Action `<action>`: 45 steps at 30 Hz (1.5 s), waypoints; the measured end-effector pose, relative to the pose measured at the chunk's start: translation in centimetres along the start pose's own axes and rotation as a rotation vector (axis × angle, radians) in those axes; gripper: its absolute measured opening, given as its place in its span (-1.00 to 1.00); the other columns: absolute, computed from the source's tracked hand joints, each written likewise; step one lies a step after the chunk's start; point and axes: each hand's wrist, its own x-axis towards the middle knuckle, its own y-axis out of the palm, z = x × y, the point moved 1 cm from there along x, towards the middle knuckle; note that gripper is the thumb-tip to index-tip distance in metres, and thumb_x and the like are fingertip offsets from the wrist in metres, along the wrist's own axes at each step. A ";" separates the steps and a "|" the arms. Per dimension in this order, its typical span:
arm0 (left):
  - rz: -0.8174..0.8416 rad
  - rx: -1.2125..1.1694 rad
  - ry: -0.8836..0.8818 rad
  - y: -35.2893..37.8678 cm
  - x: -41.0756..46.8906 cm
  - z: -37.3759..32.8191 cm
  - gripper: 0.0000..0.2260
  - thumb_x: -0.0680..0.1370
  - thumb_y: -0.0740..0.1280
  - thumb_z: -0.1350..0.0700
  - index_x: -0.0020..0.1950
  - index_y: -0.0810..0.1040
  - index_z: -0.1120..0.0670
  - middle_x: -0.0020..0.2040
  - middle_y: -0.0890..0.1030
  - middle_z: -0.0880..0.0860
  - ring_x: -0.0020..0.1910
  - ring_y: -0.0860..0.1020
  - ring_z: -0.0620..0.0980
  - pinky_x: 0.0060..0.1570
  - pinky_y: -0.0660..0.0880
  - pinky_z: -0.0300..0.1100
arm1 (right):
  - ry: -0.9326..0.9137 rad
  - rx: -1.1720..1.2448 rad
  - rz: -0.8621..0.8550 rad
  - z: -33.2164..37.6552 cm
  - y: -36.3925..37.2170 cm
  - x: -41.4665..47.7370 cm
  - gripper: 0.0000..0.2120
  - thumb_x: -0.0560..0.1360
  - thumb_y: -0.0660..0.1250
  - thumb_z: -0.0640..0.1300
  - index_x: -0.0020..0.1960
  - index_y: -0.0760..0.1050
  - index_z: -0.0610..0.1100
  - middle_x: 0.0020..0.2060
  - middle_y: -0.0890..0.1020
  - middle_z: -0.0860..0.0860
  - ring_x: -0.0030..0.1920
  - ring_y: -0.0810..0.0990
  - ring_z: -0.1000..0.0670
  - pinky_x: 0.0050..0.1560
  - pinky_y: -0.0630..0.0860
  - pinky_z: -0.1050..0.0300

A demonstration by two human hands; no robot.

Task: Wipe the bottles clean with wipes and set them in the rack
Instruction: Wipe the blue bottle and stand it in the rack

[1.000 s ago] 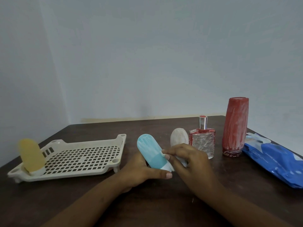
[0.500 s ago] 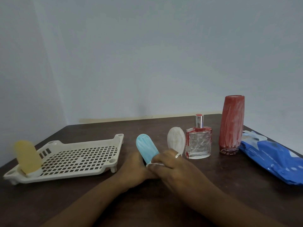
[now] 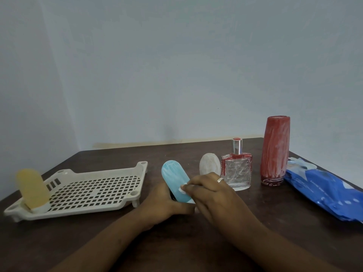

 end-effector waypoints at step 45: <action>-0.102 0.346 0.089 0.6 0.1 -0.7 -0.72 0.41 0.49 0.18 -0.20 0.41 -0.10 -0.29 0.54 -0.13 -0.28 0.53 -0.43 -0.37 0.39 -0.50 | -0.158 -0.073 0.077 1.1 0.7 -0.5 -0.75 0.49 0.25 -0.18 0.14 0.55 -0.09 -0.02 0.56 0.03 -0.13 0.52 0.00 -0.26 0.54 0.16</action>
